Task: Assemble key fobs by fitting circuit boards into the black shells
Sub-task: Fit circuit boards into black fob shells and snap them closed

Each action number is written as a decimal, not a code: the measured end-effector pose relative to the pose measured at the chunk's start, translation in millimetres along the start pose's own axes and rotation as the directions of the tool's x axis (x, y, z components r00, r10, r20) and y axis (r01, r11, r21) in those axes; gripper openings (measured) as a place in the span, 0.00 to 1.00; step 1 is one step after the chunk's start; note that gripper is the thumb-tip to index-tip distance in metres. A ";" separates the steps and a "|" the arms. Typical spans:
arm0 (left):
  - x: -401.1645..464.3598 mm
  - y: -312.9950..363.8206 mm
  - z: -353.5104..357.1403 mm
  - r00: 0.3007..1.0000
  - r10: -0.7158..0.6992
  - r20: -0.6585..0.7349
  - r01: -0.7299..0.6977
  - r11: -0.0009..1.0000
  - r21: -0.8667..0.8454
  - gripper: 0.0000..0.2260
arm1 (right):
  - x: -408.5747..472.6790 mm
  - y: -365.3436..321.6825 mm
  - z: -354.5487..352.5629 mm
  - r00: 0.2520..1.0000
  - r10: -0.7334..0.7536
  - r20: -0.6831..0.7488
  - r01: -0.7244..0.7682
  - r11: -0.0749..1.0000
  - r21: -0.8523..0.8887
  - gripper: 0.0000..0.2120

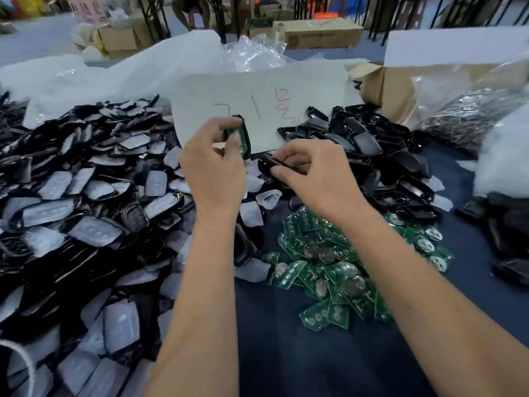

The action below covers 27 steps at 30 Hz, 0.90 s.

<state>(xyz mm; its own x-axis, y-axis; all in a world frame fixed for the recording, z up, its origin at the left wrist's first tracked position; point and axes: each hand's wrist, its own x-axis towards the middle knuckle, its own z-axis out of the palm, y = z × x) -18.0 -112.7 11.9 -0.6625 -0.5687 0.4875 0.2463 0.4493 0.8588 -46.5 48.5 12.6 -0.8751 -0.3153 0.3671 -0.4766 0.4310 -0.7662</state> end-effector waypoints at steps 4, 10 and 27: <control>-20.6 10.9 35.4 0.976 0.055 0.209 -0.068 0.996 0.056 0.11 | -9.3 30.7 -42.1 0.995 0.075 -0.060 -0.066 0.989 0.135 0.06; -48.2 15.7 62.9 0.842 -0.079 0.534 0.105 0.994 -0.019 0.14 | -20.2 55.3 -82.3 0.990 0.024 0.142 -0.069 0.944 0.322 0.10; -53.6 12.1 58.2 0.716 -0.116 0.688 0.238 0.968 -0.084 0.05 | -25.5 76.2 -78.5 0.982 0.177 0.068 -0.178 0.736 0.653 0.17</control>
<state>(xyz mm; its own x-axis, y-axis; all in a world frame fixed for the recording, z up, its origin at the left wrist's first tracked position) -20.7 -36.8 -13.0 -0.9900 0.0149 0.1406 0.1400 0.2417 0.9602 -67.0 155.7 -13.7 -0.9380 -0.2904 0.1891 -0.1409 -0.1787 -0.9738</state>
